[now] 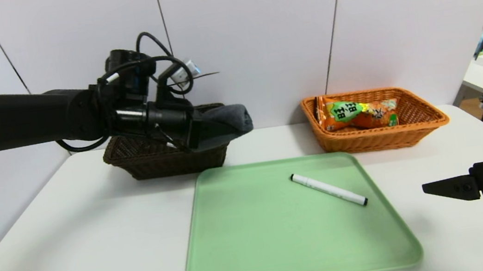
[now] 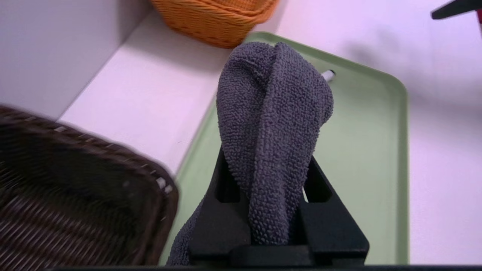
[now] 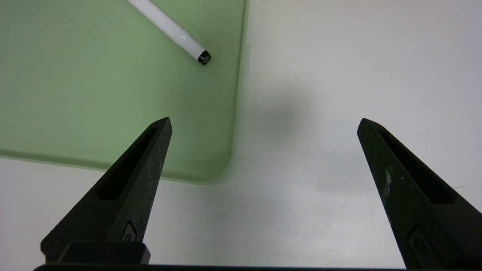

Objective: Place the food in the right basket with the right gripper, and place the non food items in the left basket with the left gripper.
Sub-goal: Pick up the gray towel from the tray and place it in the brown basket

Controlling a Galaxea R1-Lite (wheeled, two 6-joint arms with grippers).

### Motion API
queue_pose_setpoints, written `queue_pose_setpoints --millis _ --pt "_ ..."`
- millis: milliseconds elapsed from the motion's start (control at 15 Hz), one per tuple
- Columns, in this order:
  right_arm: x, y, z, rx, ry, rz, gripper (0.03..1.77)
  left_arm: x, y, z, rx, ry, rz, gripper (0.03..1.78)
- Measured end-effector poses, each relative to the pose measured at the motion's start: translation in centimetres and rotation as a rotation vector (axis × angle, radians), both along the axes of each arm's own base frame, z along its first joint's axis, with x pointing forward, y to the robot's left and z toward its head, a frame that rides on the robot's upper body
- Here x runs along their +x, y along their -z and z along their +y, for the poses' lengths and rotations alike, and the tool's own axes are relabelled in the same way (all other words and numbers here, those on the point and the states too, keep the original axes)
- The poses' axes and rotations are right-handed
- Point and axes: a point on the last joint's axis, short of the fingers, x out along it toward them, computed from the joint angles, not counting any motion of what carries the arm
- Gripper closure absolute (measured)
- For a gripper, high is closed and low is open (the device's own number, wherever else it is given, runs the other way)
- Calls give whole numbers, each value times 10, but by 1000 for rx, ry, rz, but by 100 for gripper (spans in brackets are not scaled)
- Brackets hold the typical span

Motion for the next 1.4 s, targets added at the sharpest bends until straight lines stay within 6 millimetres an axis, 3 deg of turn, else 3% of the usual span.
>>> queue_pose_setpoints --millis 400,533,867,1400 --pt "3 1 1 -5 -3 9 10 28 -13 73 -1 -223 -56 151" --pt "3 1 1 -5 -4 9 10 36 -7 86 18 -249 -67 151" --pt "0 3 3 -8 -16 20 10 58 23 100 106 -278 -113 151" --pt "-6 6 3 -8 -19 27 10 88 51 100 135 -256 -137 151"
